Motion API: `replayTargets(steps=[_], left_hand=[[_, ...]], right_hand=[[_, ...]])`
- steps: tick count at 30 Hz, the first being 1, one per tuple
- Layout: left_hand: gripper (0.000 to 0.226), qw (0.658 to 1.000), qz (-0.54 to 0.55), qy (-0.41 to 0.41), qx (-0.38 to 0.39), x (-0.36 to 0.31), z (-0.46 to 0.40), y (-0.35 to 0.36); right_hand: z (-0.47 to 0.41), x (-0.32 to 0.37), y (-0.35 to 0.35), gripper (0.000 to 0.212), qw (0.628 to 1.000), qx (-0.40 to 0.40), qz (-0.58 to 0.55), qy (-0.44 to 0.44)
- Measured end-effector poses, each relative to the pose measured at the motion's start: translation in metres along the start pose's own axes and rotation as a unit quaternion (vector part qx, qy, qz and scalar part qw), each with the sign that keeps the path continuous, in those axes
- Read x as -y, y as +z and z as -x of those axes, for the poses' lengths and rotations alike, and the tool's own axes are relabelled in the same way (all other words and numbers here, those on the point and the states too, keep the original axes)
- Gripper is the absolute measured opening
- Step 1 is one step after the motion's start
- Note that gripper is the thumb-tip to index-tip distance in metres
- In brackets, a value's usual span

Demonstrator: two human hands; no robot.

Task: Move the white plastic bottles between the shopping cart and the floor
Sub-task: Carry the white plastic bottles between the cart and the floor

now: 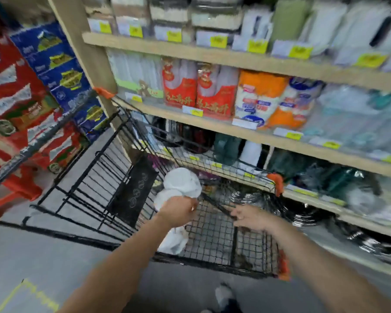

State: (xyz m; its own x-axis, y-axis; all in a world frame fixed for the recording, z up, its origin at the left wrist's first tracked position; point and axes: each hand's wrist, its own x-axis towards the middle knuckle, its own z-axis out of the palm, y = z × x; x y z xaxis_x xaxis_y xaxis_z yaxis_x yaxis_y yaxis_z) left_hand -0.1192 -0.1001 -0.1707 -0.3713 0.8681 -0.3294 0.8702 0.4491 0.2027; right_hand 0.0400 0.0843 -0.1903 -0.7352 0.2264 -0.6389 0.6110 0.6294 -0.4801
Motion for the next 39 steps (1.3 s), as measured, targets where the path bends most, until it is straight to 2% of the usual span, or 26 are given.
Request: replayTargets(steps=[4,10,14,17,23,31,36,39], left_hand=[[0.019,0.992,-0.031,0.126,0.009,-0.093,-0.044,-0.014],[0.013,0.962,-0.049,0.268,0.017,-0.231,-0.088,0.0],[0.012,0.939,-0.057,0.339,0.023,-0.346,-0.113,0.024],[0.014,0.928,-0.041,0.369,0.033,-0.447,-0.124,0.05],[0.018,0.901,-0.04,0.425,0.075,-0.624,-0.119,0.116],[0.02,0.833,-0.086,0.518,0.175,-0.764,-0.114,0.201],[0.031,0.78,-0.095,0.556,0.27,-0.814,-0.115,0.262],[0.043,0.756,-0.133,0.567,0.299,-0.829,-0.129,0.318]], right_hand=[[0.075,-0.077,-0.014,0.032,0.991,-0.088,-0.08,0.059],[0.193,-0.203,0.008,0.024,0.943,-0.235,-0.188,0.144],[0.263,-0.283,0.032,0.02,0.909,-0.264,-0.248,0.207],[0.314,-0.346,0.048,0.027,0.876,-0.287,-0.297,0.248],[0.426,-0.449,0.082,0.032,0.843,-0.3,-0.312,0.32],[0.508,-0.535,0.185,0.038,0.73,-0.334,-0.412,0.431],[0.514,-0.554,0.259,0.049,0.642,-0.348,-0.479,0.488],[0.496,-0.56,0.3,0.054,0.596,-0.355,-0.502,0.517]])
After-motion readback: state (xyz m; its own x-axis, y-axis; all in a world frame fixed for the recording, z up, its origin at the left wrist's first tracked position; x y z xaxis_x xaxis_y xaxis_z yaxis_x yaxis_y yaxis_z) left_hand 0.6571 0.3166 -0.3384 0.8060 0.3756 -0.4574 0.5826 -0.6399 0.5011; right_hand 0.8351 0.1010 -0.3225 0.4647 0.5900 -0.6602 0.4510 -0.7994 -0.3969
